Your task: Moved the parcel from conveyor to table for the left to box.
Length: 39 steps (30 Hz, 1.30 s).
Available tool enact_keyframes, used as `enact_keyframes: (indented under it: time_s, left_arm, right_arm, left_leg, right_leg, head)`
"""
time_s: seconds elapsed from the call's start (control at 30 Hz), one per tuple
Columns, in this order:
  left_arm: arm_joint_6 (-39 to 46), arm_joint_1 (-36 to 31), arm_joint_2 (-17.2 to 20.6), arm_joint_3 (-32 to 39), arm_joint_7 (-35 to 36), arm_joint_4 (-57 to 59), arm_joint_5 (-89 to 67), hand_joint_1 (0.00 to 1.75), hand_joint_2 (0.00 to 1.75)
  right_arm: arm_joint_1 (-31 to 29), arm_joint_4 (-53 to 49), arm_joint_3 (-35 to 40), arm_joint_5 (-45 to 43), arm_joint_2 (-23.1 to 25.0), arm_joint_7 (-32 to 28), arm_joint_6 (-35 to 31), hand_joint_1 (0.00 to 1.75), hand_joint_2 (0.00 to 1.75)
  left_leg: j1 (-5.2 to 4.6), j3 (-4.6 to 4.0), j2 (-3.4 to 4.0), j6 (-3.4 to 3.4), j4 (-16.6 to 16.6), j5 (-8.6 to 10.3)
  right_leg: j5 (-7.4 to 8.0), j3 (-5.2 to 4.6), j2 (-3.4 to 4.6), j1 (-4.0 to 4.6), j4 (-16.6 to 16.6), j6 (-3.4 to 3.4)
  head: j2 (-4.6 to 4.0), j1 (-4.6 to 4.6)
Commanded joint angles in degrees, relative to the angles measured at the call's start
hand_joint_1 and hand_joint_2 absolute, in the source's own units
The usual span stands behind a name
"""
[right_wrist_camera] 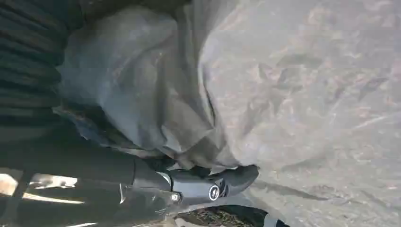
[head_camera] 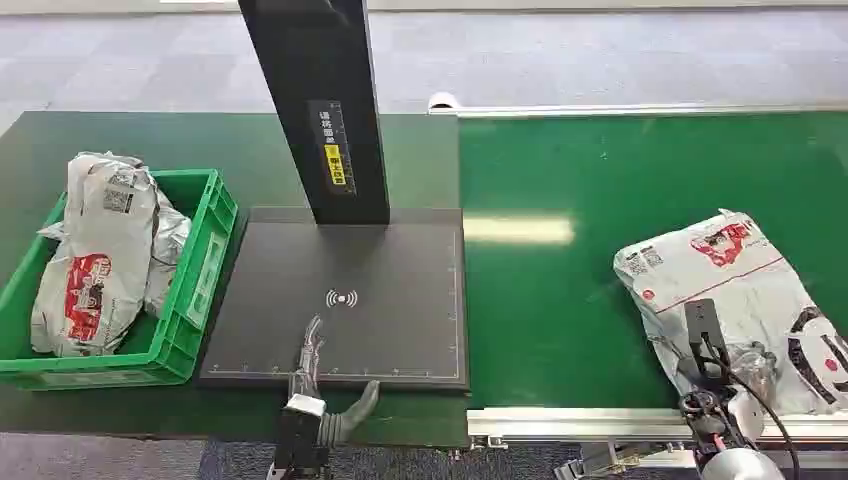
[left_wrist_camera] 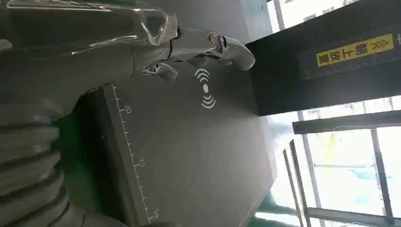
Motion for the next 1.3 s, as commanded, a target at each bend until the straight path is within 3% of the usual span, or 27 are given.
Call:
enact_keyframes:
  time_s: [0.03, 0.23, 0.33, 0.43, 0.47, 0.6, 0.67, 0.73, 0.9, 1.0, 1.3]
  left_arm:
    - [0.42, -0.77, 1.15, 1.20, 0.33, 2.49, -0.14, 0.00, 1.75]
    - [0.83, -2.67, -0.17, 1.33, 0.33, 5.99, -0.29, 0.00, 1.75]
    - [0.89, -2.85, -0.33, 1.28, 0.33, 6.21, -0.31, 0.00, 1.75]
    - [1.00, -3.09, -0.38, 1.49, 0.33, 6.15, -0.18, 0.00, 1.75]
    - [1.23, -3.25, -0.33, 1.66, 0.33, 5.75, -0.29, 0.00, 1.75]
    - [3.12, -3.18, -0.07, 1.75, 0.33, 4.65, -0.88, 0.00, 1.75]
    - [6.77, -2.99, 0.01, 1.76, 0.33, 2.65, -1.09, 0.00, 1.75]
    - [6.77, -2.99, 0.01, 1.76, 0.33, 2.65, -1.09, 0.00, 1.75]
    - [11.98, -3.54, 1.43, -1.26, 0.33, -0.29, -2.65, 0.00, 1.75]
    - [12.22, -2.96, 3.38, -3.22, 0.33, -11.53, -4.84, 0.00, 1.75]
    - [12.22, -2.95, 4.21, -4.14, 0.33, -14.73, -6.74, 0.00, 1.75]
  right_arm:
    - [0.25, 1.69, -2.37, 0.95, 2.57, -7.00, -0.55, 1.75, 1.75]
    - [-3.27, -8.23, -0.63, 6.87, 5.92, -22.92, -7.37, 1.75, 1.75]
    - [-2.83, -11.40, -1.14, 8.73, 6.96, -23.84, -7.37, 1.75, 1.75]
    - [-1.27, -20.91, -2.01, 10.76, 12.84, -32.37, -7.27, 1.75, 1.75]
    - [-0.68, -25.52, -1.08, 7.97, 15.61, -37.14, -2.52, 1.75, 1.75]
    - [1.09, -32.50, 2.62, 3.95, 20.89, -40.65, 8.19, 1.75, 1.75]
    - [2.67, -33.57, 6.96, -0.88, 23.86, -44.57, 20.99, 1.75, 1.75]
    - [2.67, -33.57, 6.96, -0.88, 23.86, -44.57, 20.99, 1.75, 1.75]
    - [3.69, -27.41, 14.85, -1.02, 29.29, -45.06, 26.56, 1.75, 1.75]
    - [3.88, -20.79, 21.84, -2.85, 34.05, -47.83, 29.20, 1.75, 1.75]
    - [4.85, -21.76, 23.32, -4.85, 34.00, -48.04, 29.79, 1.75, 1.75]
  left_leg:
    - [-0.01, 0.18, 0.01, 0.03, -0.16, 0.04]
    - [-0.07, 0.05, 0.45, 0.03, -0.05, 0.00]
    - [-0.07, 0.01, 0.28, 0.04, -0.04, 0.04]
    - [-0.04, 0.10, 0.43, 0.07, -0.08, 0.03]
    - [-0.03, 0.10, 0.44, 0.07, -0.07, 0.02]
    - [-0.02, 0.07, 0.58, 0.07, -0.07, 0.00]
    - [0.00, 0.11, 0.47, 0.06, -0.11, 0.03]
    - [0.07, 0.04, 0.36, 0.05, -0.06, 0.03]
    - [0.07, 0.07, 0.38, 0.08, -0.08, 0.03]
    - [0.12, 0.07, 0.61, 0.05, -0.06, -0.02]
    - [0.06, 0.16, 0.31, 0.11, -0.17, 0.04]
  right_leg:
    - [0.03, 0.20, -0.06, 0.01, -0.18, -0.02]
    - [0.11, -0.07, 0.37, -0.06, 0.02, -0.01]
    - [0.09, -0.08, 0.23, -0.06, 0.03, -0.02]
    - [0.10, -0.06, 0.36, -0.03, -0.02, -0.03]
    - [0.10, -0.04, 0.37, -0.01, -0.02, -0.02]
    - [0.09, -0.12, 0.51, 0.01, 0.04, -0.04]
    - [0.08, -0.08, 0.42, 0.03, 0.00, -0.05]
    - [0.06, -0.10, 0.33, 0.09, 0.01, -0.05]
    - [0.05, -0.05, 0.32, 0.09, -0.02, -0.05]
    - [0.07, -0.11, 0.55, 0.14, -0.01, -0.07]
    - [0.01, 0.02, 0.22, 0.09, -0.10, -0.04]
  head:
    - [0.00, 0.00]
    - [0.00, 0.00]
    - [0.00, 0.00]
    - [0.00, -0.02]
    - [-0.02, 0.02]
    - [-0.02, 0.04]
    - [-0.02, 0.00]
    - [0.00, 0.00]
    - [-0.02, 0.02]
    - [-0.02, 0.04]
    - [-0.02, 0.04]
